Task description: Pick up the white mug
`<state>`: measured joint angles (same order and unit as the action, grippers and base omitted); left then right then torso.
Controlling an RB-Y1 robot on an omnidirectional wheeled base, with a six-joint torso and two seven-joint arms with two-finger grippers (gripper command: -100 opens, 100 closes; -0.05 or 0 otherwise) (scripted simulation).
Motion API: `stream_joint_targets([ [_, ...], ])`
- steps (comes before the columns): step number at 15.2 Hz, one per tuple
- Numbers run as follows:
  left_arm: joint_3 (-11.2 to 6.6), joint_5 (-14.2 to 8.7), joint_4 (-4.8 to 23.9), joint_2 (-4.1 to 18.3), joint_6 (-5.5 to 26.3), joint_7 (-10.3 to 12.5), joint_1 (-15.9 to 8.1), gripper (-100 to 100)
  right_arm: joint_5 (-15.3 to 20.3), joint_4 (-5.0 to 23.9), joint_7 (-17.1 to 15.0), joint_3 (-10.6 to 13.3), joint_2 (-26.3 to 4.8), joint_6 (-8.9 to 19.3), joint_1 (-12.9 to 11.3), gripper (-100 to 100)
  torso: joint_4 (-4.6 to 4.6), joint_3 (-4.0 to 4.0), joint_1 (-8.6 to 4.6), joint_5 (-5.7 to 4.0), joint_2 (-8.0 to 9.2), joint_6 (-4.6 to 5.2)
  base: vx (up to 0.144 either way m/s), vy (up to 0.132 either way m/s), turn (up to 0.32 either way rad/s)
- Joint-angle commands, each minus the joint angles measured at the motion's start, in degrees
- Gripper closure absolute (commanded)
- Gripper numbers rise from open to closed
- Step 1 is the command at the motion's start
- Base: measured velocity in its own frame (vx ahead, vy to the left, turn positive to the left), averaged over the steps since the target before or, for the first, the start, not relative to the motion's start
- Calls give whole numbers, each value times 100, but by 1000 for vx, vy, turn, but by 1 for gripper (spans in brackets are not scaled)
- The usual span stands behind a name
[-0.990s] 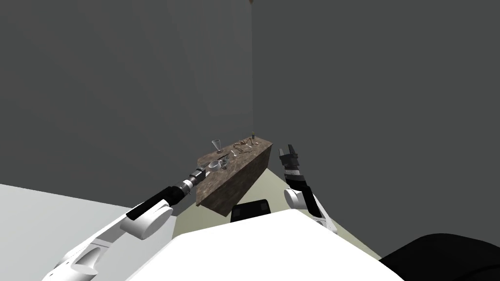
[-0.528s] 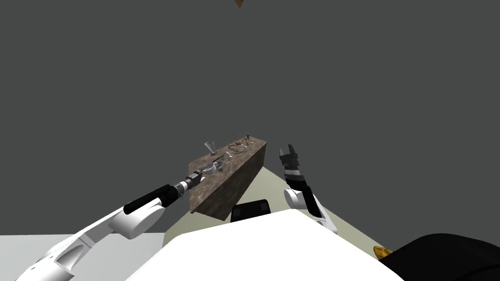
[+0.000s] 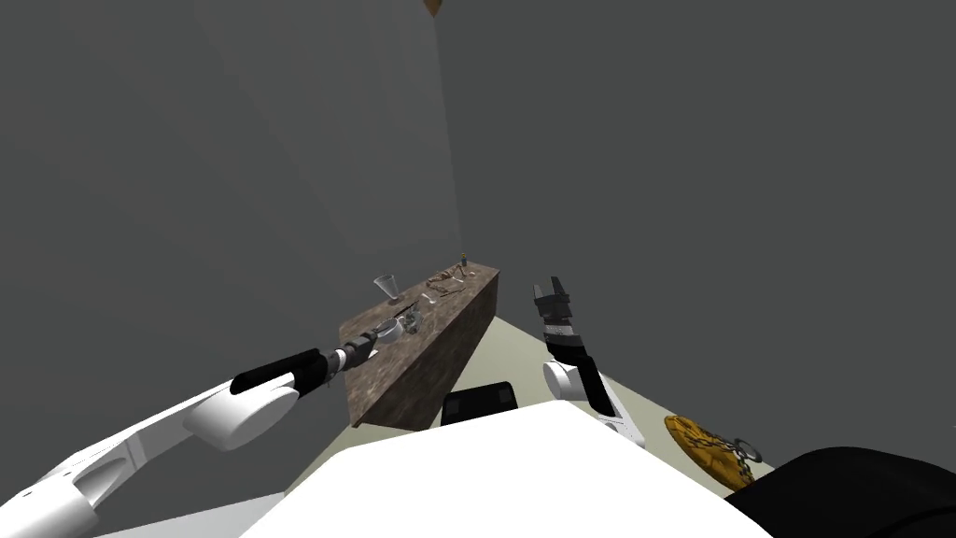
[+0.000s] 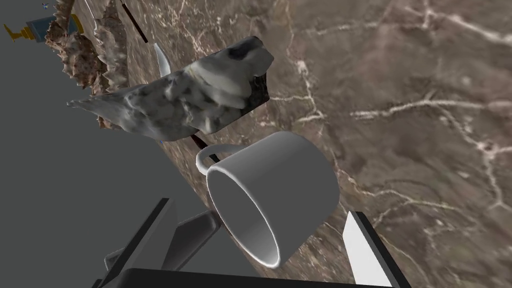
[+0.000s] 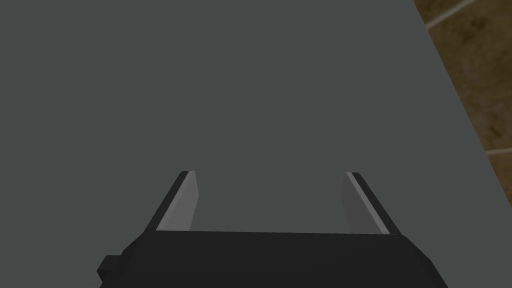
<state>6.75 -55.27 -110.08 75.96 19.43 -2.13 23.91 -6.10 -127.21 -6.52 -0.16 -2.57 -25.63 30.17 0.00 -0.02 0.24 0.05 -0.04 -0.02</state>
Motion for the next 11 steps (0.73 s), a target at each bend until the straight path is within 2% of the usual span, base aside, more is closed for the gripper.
stream_joint_targets([
  [1, 86, -286, 130, 286, 262, -27, -35, -100, 0, 0, 0, 0, 0, 0, 0, 0, 0, 0, 0, 0, 0, 0, -16, 23, -210],
  [2, 86, -289, 130, 364, 262, -27, -35, -100, 0, 0, 0, 1, 0, 0, -1, 0, -1, -2, -2, -1, -2, 6, -16, 25, -267],
  [3, 146, -521, 221, 563, 435, -44, -42, -100, 0, 0, 0, 1, 0, 0, -1, 0, -1, -2, -3, -1, -3, 5, -16, 28, -342],
  [4, 146, -521, 221, 639, 468, -44, -42, -100, 0, 0, 0, 1, 0, 0, -1, 0, -2, -3, -3, -2, -4, 9, -13, 34, -254],
  [5, 209, -745, 305, 828, 647, -61, -46, -100, 0, 0, 0, 0, 0, 0, -1, 0, -2, -4, -2, -1, -6, 5, -19, 34, -256],
  [7, 209, -745, 305, 901, 668, -61, -46, -100, 0, 0, 0, 0, 0, 0, -1, 0, -1, -2, 0, -1, -3, 3, -19, 30, -142],
  [8, 274, -944, 382, 1106, 862, -77, -46, -100, 0, 0, 0, 0, 0, 0, 0, 0, -1, -2, -2, -1, -4, 0, -9, 22, -212],
  [10, 274, -960, 382, 1148, 862, -77, -46, -100, 0, 0, 0, 0, 0, 0, 0, 0, -2, -4, -4, -1, -7, 3, -6, 22, -141],
  [11, 343, -1113, 452, 1337, 1048, -93, -42, -100, 0, 0, 0, 0, 0, 0, 0, 0, -2, -5, -5, -1, -8, -1, -7, 18, -182],
])
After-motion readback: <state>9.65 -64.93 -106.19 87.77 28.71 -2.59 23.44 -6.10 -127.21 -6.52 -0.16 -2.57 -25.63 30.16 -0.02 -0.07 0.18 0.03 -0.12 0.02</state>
